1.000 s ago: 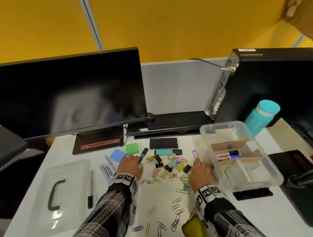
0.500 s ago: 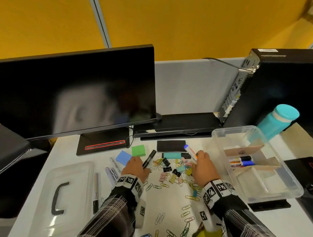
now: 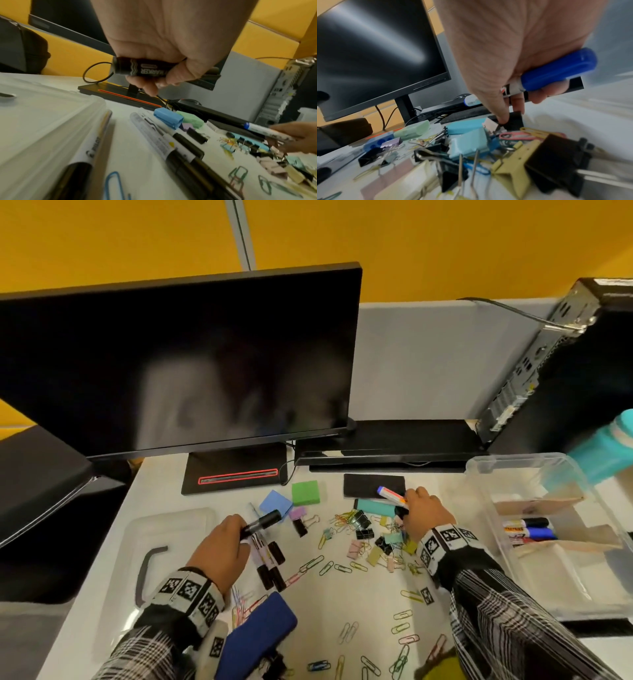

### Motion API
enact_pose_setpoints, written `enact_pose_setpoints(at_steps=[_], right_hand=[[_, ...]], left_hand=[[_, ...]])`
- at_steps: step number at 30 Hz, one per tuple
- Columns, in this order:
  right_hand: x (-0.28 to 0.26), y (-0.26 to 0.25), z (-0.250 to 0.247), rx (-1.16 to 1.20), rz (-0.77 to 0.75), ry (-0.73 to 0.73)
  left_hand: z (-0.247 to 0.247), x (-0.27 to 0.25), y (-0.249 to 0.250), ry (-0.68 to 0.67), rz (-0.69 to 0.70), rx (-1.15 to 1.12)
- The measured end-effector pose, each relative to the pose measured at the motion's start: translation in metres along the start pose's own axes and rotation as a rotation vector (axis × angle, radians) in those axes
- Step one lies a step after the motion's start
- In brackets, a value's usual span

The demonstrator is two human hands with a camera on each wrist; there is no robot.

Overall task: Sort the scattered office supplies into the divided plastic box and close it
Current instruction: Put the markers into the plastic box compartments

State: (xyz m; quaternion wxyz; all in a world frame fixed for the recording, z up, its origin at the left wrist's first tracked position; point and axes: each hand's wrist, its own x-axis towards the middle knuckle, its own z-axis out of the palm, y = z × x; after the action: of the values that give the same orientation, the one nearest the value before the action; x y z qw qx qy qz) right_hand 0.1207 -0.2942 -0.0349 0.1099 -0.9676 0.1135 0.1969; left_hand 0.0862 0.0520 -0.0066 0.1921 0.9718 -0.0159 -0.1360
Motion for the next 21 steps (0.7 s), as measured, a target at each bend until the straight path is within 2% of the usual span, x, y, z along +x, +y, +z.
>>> enact_pose_setpoints(at_steps=[6,8,11,15,18,21], right_hand=[[-0.005,0.001,0.005,-0.007,-0.004,-0.043],[-0.006,0.001,0.006,-0.033,0.014,-0.06],[-0.012,0.003,0.007,-0.034,0.03,-0.064],[-0.024,0.008,0.009,-0.008,0.044,-0.087],[-0.04,0.006,0.002,-0.013,0.049,-0.098],[-0.061,0.005,-0.018,0.021,0.012,0.012]], left_hand=[[0.009,0.029,0.002,-0.12,0.331,0.262],[0.01,0.041,0.008,-0.189,0.389,0.388],[0.011,0.05,0.014,-0.277,0.441,0.571],[0.013,0.054,0.02,-0.357,0.453,0.689],[0.014,0.052,0.023,-0.362,0.449,0.697],[0.014,0.049,0.023,-0.291,0.462,0.676]])
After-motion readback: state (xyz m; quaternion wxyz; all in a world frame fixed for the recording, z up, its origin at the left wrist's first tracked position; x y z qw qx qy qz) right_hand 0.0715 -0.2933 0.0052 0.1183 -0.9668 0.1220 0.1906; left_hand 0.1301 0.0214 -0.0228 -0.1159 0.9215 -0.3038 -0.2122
